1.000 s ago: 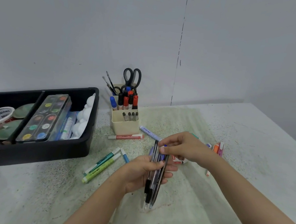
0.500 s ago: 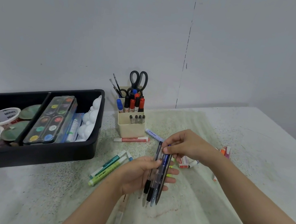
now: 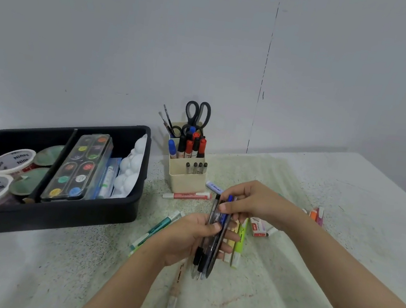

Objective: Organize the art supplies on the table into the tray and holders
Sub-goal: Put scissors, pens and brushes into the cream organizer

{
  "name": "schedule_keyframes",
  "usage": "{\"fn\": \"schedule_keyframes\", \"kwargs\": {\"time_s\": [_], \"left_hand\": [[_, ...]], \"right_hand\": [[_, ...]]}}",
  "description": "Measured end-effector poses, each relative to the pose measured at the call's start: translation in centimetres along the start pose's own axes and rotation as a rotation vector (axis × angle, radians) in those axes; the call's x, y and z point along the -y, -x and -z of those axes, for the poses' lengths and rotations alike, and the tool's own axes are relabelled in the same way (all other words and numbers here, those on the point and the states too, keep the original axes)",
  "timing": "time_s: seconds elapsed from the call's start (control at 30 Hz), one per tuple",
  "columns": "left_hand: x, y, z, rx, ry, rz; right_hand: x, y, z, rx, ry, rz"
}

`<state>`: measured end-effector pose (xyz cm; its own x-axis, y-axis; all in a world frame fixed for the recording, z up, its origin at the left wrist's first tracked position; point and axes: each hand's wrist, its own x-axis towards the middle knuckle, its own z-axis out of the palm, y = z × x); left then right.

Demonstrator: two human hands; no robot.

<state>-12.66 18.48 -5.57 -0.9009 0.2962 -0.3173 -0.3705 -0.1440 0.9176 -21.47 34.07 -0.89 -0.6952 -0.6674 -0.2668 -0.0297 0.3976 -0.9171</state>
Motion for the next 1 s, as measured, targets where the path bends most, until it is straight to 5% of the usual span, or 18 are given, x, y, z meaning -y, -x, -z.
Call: {"fn": "schedule_keyframes", "kwargs": {"time_s": [0.3, 0.5, 0.73, 1.0], "left_hand": [[-3.1, 1.5, 2.0, -0.489, -0.117, -0.378], [-6.1, 2.7, 5.1, -0.908, -0.414, -0.646], [-8.1, 2.0, 7.3, -1.012, -0.61, -0.719], [-7.0, -0.3, 8.5, -0.935, -0.784, -0.682]], "right_hand": [[4.2, -1.5, -0.2, -0.131, 0.056, 0.206], [7.2, -3.4, -0.3, -0.303, 0.129, 0.392], [7.9, -6.5, -1.7, -0.489, 0.287, 0.558], [5.8, -9.0, -2.8, -0.305, 0.667, 0.533]]}}
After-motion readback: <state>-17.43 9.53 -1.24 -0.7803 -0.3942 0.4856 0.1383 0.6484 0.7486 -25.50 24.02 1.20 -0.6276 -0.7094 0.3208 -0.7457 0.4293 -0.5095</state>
